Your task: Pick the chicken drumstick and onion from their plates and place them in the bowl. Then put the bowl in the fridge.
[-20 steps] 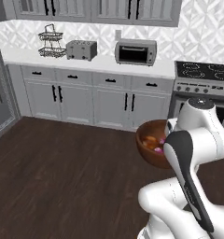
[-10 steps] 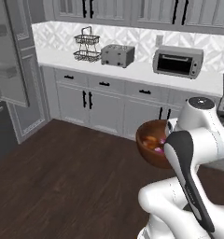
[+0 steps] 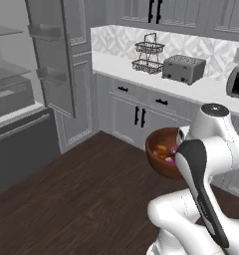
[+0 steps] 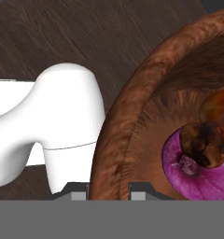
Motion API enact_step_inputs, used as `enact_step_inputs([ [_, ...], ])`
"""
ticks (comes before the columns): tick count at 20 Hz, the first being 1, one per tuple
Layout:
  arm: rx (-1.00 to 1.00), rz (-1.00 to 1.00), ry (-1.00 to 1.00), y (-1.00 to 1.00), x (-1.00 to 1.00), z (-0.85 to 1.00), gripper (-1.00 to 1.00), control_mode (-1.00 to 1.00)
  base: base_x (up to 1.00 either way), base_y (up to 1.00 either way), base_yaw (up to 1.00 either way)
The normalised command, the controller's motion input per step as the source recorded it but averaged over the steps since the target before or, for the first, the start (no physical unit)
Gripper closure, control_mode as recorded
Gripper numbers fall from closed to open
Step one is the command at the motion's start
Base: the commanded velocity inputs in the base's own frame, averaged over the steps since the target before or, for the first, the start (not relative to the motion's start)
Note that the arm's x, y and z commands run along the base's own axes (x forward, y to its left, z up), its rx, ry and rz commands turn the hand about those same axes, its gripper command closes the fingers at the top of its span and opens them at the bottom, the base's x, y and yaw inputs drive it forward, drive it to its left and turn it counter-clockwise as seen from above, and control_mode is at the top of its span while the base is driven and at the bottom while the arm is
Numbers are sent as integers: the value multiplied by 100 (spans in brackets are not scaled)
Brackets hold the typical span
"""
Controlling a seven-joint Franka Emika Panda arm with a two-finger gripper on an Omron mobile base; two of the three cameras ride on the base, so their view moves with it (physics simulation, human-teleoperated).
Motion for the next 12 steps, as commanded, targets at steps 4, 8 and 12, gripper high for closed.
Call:
enact_step_inputs([
  [4,0,0,0,0,0,0,100,100,100,0,55],
  [8,0,0,0,0,0,0,100,100,100,0,61],
  [12,0,0,0,0,0,0,100,100,100,0,60],
])
